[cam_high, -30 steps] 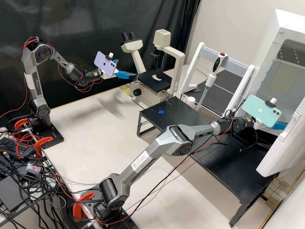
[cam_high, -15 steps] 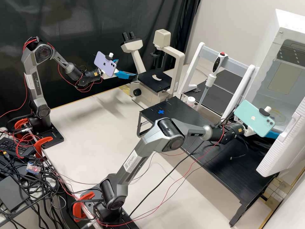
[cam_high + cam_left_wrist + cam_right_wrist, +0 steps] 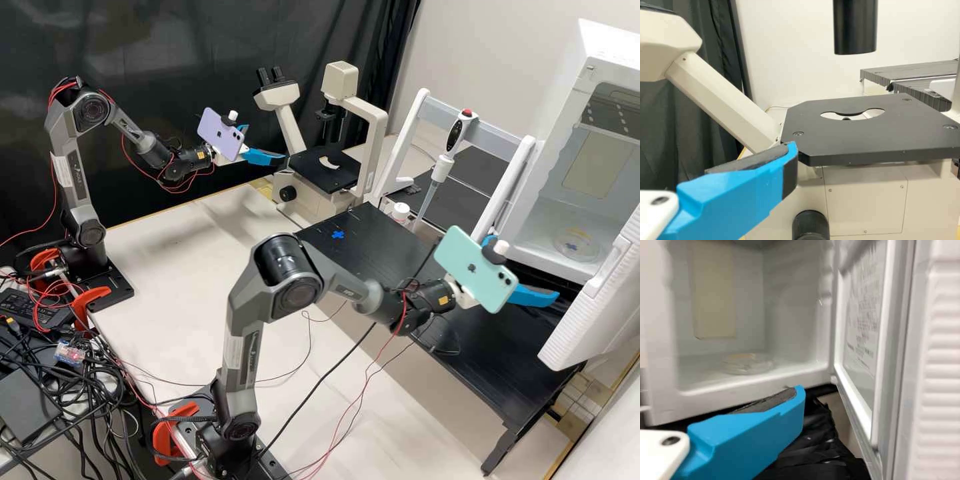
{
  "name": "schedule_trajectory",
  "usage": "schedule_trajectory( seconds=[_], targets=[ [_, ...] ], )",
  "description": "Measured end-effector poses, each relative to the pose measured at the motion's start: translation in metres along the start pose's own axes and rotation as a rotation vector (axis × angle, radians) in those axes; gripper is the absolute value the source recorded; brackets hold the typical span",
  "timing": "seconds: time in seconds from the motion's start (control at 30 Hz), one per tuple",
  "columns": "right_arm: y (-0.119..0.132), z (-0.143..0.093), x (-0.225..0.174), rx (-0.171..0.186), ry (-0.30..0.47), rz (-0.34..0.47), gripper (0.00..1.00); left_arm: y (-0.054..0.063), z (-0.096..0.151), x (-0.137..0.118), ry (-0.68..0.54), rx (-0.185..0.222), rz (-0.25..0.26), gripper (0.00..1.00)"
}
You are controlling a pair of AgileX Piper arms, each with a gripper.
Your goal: Move the petri dish to the incubator
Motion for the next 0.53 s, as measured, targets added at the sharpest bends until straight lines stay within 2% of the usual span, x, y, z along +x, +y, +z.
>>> schedule_trajectory(
  seconds=[0.1, 0.2, 0.33, 0.47, 0.53],
  targets=[
    [0.002, -0.011, -0.023, -0.007, 0.072, 0.028, 1.00, 0.000, 0.000, 0.000, 0.000, 0.000, 0.000, 1.00],
    [-0.008, -0.025, -0.058, 0.029, 0.133, 0.033, 1.00, 0.000, 0.000, 0.000, 0.000, 0.000, 0.000, 1.00],
    [-0.018, -0.042, -0.091, 0.048, 0.247, 0.036, 1.00, 0.000, 0.000, 0.000, 0.000, 0.000, 0.000, 1.00],
    [-0.031, -0.050, -0.115, 0.097, 0.292, -0.030, 1.00, 0.000, 0.000, 0.000, 0.000, 0.000, 0.000, 1.00],
    [-0.036, -0.051, -0.122, 0.109, 0.306, -0.059, 1.00, 0.000, 0.000, 0.000, 0.000, 0.000, 0.000, 1.00]
  ],
)
